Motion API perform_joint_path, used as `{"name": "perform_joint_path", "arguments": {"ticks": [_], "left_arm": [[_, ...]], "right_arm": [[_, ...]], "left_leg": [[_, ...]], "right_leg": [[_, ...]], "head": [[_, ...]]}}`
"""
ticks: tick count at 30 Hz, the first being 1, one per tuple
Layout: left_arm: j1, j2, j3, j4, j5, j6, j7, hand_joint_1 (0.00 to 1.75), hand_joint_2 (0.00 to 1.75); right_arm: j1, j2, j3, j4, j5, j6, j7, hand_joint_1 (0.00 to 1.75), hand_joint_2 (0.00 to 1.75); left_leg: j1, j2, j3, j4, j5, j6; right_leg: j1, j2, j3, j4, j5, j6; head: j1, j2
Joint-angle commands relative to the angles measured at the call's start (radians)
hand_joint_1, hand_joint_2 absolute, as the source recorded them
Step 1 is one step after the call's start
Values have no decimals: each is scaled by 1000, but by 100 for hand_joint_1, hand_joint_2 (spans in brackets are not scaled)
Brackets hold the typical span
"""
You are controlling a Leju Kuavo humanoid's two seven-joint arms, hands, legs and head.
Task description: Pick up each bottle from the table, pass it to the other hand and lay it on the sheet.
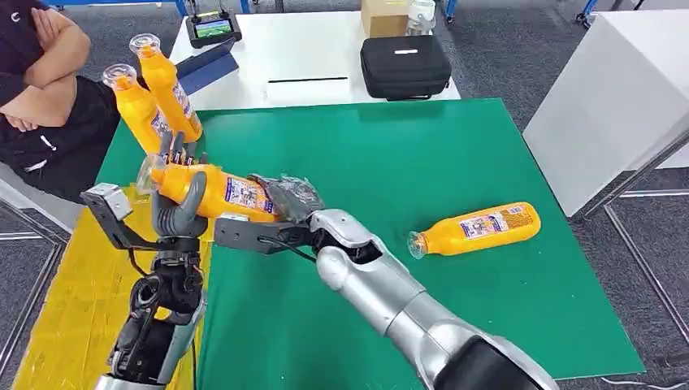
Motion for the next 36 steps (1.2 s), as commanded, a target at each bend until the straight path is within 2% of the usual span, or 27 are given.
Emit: {"name": "perform_joint_path", "arguments": {"ticks": [1,11,19,26,27,36], "left_arm": [[-44,-55,-114,41,20,-18,54,0,175],[-74,-93,-283,172,360,-220,190,0,175],[-117,-88,-299,246,531,-313,265,0,175],[-137,-85,-320,260,544,-306,246,0,175],[-140,-83,-323,254,522,-292,222,175,175],[-137,-97,-296,188,422,-185,140,175,175]], "right_arm": [[-57,8,258,50,-51,30,64,175,175],[-71,8,173,40,26,-24,45,175,175],[-67,8,154,31,41,-35,42,175,175],[-63,8,130,18,51,-31,39,175,175],[-59,8,126,15,56,-32,42,175,175],[-45,8,100,18,80,-25,35,175,175]], "left_leg": [[0,-2,2,0,0,0],[-2,-6,4,0,-1,0],[-2,-6,4,1,-1,0],[-1,-4,2,1,0,0],[-1,-3,1,0,0,0],[-1,-4,1,1,0,0]], "right_leg": [[0,-3,2,0,-1,0],[-1,-7,6,0,-3,0],[-1,-7,4,1,-3,0],[-1,-4,2,1,-2,0],[-1,-2,1,0,-1,0],[-1,-3,1,1,-2,0]], "head": [[0,0],[-1,0],[0,0],[0,0],[0,0],[0,0]]}}
